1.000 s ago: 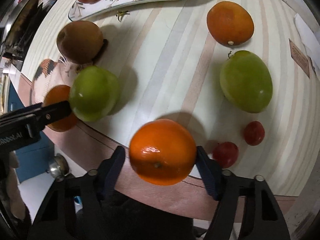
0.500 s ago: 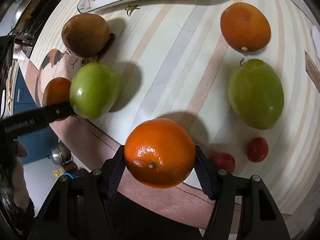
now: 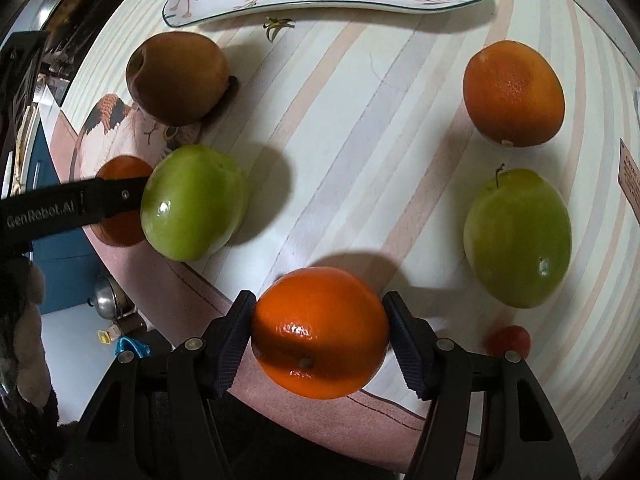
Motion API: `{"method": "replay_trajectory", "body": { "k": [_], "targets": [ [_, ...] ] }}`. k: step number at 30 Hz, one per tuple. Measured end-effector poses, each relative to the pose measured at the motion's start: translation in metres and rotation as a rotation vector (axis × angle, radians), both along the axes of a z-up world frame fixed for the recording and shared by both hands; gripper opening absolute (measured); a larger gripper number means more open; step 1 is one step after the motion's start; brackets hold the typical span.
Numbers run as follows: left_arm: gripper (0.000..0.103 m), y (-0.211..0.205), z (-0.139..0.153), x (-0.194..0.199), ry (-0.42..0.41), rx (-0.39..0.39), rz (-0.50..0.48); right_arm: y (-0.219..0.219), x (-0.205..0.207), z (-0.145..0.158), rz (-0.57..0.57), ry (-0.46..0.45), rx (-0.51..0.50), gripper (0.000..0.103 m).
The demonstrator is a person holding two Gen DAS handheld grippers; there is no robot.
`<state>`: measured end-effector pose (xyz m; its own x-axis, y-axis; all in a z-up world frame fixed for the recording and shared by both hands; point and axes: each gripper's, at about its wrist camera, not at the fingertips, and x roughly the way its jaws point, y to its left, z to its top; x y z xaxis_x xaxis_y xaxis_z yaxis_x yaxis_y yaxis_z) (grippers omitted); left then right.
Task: Organize fruits
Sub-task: 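Place the orange on the plate with the left gripper while the right places the tangerine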
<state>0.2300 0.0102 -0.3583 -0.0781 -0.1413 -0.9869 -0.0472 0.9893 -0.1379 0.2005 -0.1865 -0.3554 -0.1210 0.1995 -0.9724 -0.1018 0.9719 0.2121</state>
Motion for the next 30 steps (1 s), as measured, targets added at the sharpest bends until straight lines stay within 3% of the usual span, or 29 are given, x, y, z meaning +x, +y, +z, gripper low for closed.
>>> {"method": "replay_trajectory", "body": {
  "k": [3, 9, 15, 19, 23, 30],
  "targets": [
    [0.063, -0.002, 0.005, -0.001, -0.012, 0.01, -0.006, -0.001, -0.006, -0.002, -0.025, -0.007, -0.001, 0.067],
    [0.063, -0.009, 0.058, 0.009, -0.077, -0.022, -0.008, -0.023, -0.001, 0.018, -0.092, -0.037, 0.035, 0.066],
    [0.063, -0.015, 0.118, 0.042, -0.177, -0.098, -0.026, -0.048, 0.025, 0.071, -0.155, -0.124, 0.101, 0.066],
    [0.063, -0.013, 0.135, 0.078, -0.228, -0.119, -0.045, -0.041, 0.06, 0.107, -0.178, -0.24, 0.11, 0.066],
    [0.063, -0.024, 0.118, 0.119, -0.233, -0.083, -0.063, -0.041, 0.105, 0.111, -0.193, -0.324, 0.054, 0.066],
    [0.063, -0.032, 0.061, 0.158, -0.135, -0.014, -0.096, -0.039, 0.158, 0.061, -0.17, -0.299, -0.054, 0.066]
  ]
}}
